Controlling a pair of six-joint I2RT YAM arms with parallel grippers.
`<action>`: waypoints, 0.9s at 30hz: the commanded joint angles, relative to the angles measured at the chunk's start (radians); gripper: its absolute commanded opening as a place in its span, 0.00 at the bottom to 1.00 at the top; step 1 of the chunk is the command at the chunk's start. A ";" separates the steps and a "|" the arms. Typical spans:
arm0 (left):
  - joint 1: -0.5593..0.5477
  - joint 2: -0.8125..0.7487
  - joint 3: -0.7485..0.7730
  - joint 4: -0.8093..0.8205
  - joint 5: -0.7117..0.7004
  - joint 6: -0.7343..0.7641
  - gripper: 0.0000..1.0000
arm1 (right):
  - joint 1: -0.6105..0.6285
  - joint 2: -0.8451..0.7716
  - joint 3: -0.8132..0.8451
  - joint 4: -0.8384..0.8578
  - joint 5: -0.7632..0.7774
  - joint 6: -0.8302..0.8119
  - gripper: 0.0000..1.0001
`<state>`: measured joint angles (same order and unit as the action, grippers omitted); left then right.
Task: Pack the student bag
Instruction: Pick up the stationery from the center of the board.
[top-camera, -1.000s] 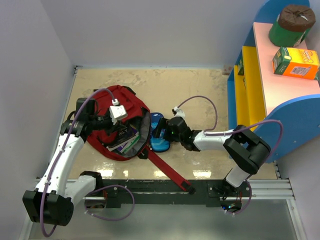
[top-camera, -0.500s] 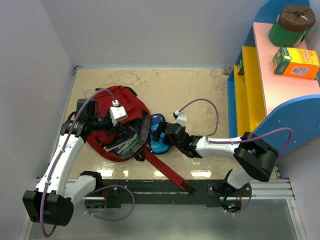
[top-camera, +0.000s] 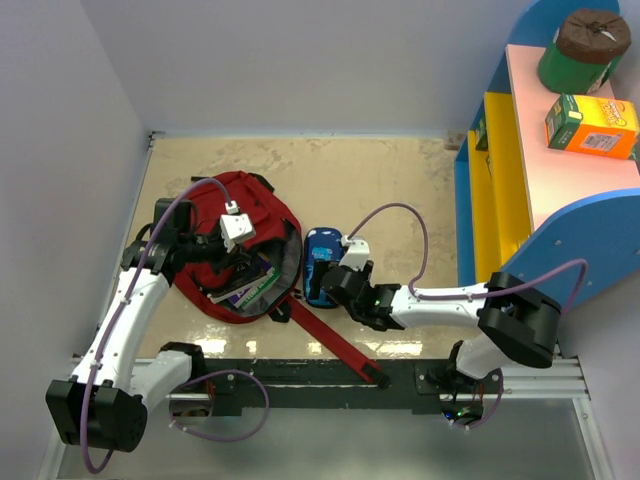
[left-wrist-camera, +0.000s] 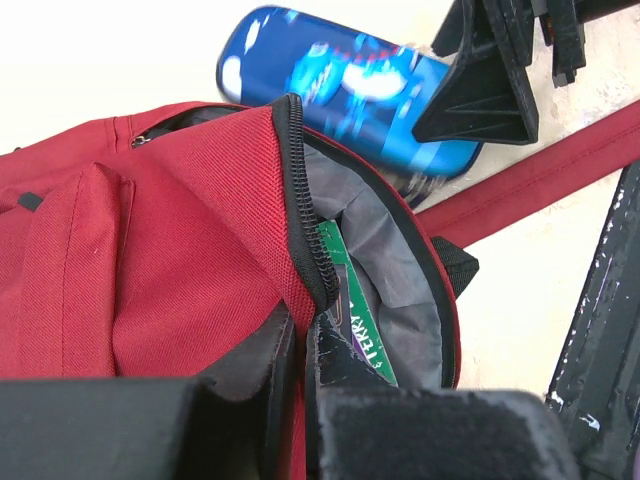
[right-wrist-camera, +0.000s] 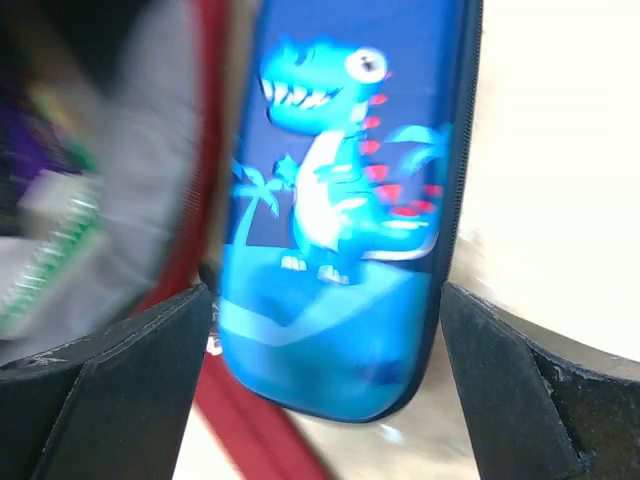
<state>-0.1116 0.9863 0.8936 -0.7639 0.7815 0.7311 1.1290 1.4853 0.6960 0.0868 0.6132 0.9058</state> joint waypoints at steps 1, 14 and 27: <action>0.000 0.000 0.004 0.034 0.062 0.010 0.00 | -0.001 -0.005 -0.029 0.004 0.054 0.051 0.99; 0.001 -0.005 0.011 0.015 0.067 0.004 0.00 | -0.023 0.079 -0.144 0.258 0.001 0.042 0.99; 0.001 -0.003 0.037 -0.006 0.061 0.017 0.00 | -0.021 0.248 -0.214 0.651 -0.121 0.081 0.99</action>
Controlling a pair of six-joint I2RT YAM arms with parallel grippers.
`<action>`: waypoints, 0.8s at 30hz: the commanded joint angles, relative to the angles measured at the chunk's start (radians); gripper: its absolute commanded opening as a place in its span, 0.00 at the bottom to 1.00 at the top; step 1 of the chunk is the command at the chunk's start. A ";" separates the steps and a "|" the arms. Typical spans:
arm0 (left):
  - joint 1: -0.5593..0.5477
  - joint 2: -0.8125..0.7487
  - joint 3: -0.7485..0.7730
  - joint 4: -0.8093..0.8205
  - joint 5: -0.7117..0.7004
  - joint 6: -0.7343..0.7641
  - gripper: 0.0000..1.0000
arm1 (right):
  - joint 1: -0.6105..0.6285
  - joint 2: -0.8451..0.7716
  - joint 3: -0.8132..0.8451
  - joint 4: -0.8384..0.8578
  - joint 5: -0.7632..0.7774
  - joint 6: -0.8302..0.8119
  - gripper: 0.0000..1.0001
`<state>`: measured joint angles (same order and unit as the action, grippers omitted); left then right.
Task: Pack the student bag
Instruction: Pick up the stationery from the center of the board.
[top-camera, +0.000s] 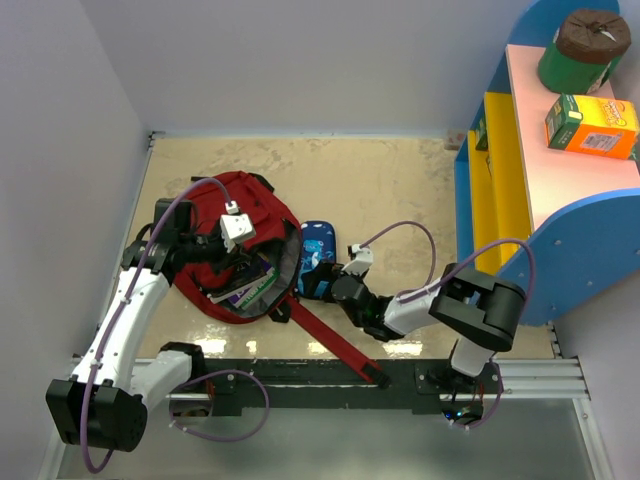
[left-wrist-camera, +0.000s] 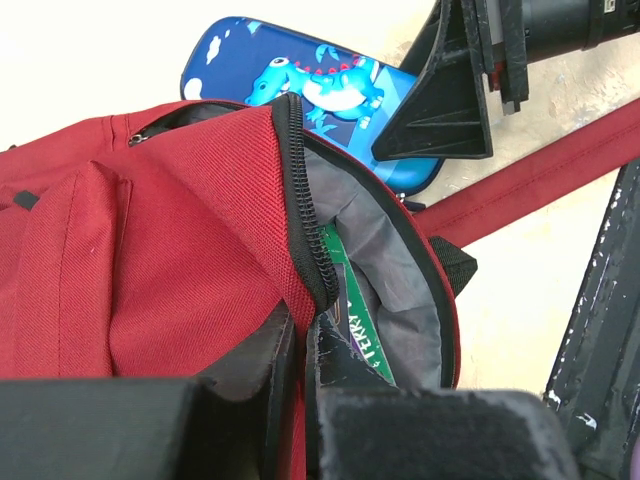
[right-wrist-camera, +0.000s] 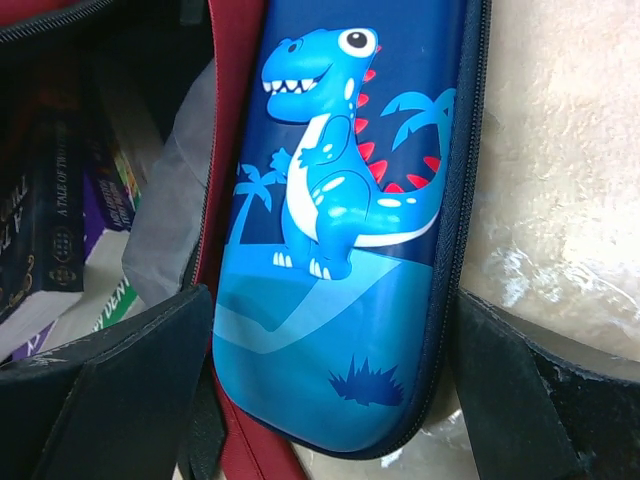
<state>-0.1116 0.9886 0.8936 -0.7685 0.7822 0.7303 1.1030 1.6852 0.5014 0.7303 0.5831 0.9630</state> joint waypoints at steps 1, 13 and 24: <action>0.001 -0.005 0.038 -0.005 0.060 0.018 0.00 | 0.003 0.035 -0.023 0.017 -0.088 0.019 0.99; 0.001 -0.007 0.041 -0.011 0.066 0.011 0.00 | 0.000 -0.159 0.075 -0.126 -0.104 -0.055 0.07; 0.001 -0.027 0.041 0.018 0.042 -0.032 0.00 | 0.009 -0.384 0.124 -0.392 -0.086 -0.127 0.00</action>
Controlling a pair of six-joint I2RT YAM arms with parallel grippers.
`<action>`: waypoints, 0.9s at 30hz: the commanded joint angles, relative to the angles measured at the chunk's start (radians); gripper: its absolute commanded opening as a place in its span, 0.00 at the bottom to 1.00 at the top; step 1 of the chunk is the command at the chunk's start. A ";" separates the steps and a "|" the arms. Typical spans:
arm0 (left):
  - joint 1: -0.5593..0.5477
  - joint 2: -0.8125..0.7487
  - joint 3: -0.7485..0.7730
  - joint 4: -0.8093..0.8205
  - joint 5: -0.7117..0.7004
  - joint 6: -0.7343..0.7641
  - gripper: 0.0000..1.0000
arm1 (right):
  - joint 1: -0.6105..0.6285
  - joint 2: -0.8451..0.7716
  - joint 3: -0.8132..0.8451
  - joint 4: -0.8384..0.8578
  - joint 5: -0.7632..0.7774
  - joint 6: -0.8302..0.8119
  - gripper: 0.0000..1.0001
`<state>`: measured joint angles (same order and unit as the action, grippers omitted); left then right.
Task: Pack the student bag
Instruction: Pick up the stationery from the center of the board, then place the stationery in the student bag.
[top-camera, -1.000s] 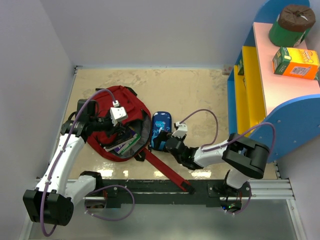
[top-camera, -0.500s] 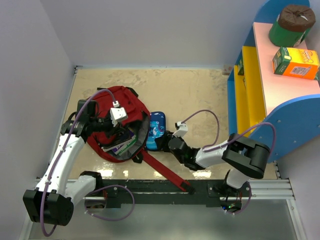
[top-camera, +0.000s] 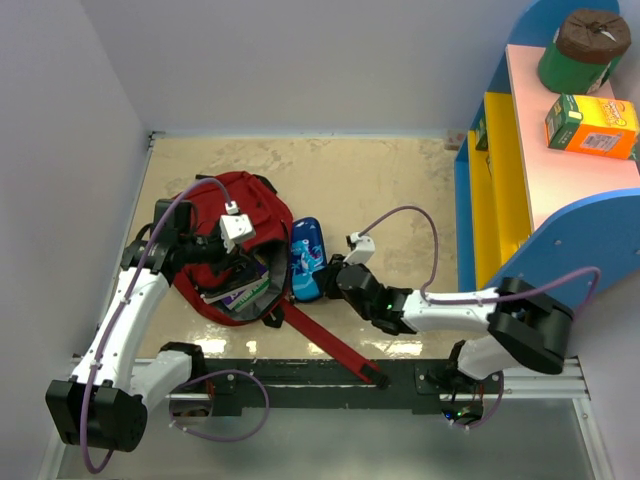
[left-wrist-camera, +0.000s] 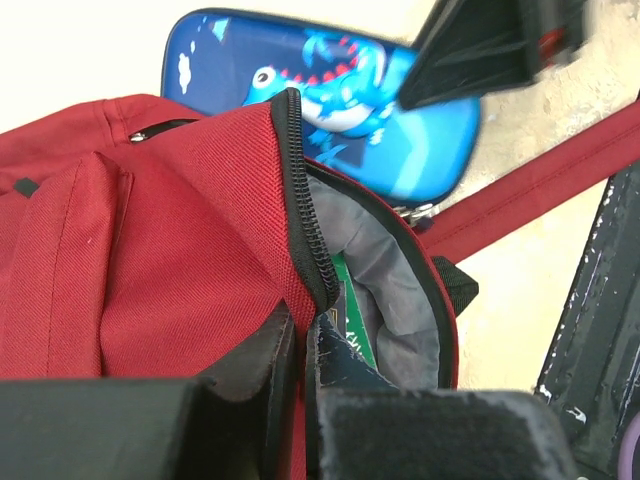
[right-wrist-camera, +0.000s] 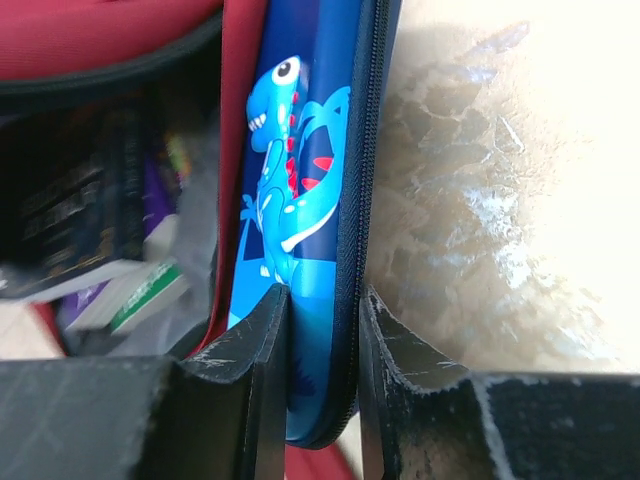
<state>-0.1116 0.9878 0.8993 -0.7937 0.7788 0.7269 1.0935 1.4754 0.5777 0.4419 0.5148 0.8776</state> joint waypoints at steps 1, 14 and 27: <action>0.000 -0.031 0.033 0.078 0.040 -0.047 0.00 | 0.022 -0.203 0.047 -0.141 -0.018 -0.042 0.00; 0.001 -0.071 -0.007 0.317 0.011 -0.282 0.00 | 0.152 -0.373 -0.015 -0.287 -0.128 -0.127 0.00; 0.000 -0.032 0.039 0.042 0.125 -0.055 0.00 | 0.129 0.031 0.379 -0.347 -0.007 -0.282 0.00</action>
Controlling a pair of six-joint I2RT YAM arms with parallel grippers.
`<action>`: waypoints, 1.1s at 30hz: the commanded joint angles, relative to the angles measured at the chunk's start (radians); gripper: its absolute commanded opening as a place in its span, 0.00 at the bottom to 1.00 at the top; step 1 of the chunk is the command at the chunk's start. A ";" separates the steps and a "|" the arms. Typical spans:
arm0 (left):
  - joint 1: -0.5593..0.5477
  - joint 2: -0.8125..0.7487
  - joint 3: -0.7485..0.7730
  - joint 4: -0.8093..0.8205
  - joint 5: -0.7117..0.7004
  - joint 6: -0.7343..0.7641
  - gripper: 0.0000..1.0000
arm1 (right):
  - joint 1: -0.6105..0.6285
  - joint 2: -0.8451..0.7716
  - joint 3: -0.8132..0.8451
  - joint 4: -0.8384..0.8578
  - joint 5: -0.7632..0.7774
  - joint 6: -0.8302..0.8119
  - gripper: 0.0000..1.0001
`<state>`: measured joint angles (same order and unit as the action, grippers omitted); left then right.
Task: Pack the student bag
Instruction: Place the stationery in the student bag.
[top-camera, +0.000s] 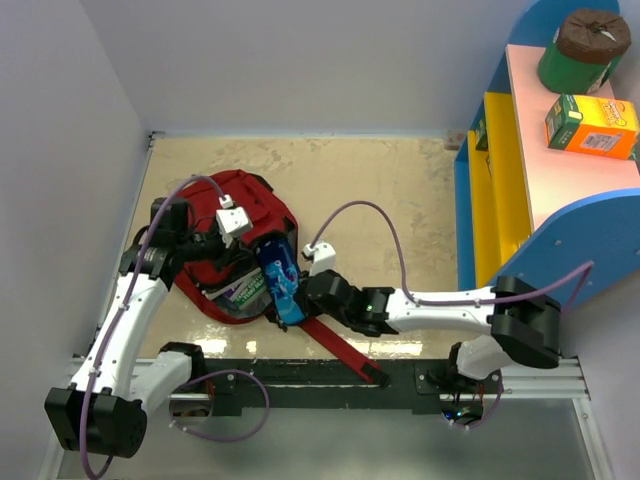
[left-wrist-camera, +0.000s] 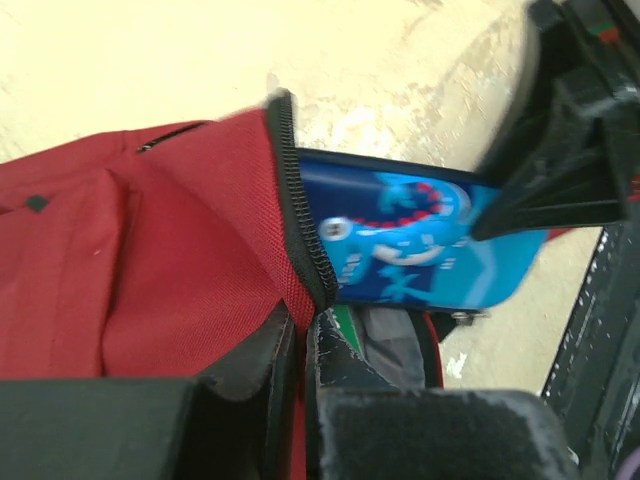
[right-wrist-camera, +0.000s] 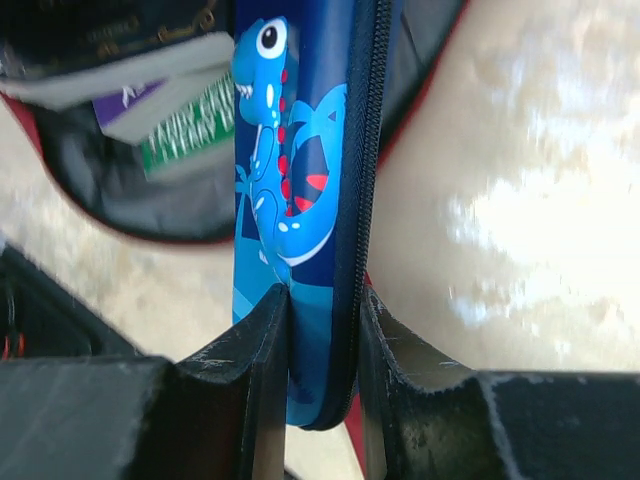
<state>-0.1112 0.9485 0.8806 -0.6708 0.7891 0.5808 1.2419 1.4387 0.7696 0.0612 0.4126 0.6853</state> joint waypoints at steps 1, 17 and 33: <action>-0.001 0.013 0.057 -0.088 0.114 0.109 0.00 | -0.019 0.095 0.224 0.014 0.113 -0.105 0.00; -0.001 0.058 0.075 -0.219 0.179 0.244 0.00 | -0.056 0.388 0.608 0.049 0.454 -0.409 0.00; 0.001 0.035 0.067 -0.202 0.170 0.219 0.00 | -0.105 0.533 0.671 -0.116 0.617 -0.271 0.75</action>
<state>-0.0856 1.0134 0.9268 -0.8597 0.8280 0.8211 1.1900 2.0293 1.4746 0.0399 1.0046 0.3080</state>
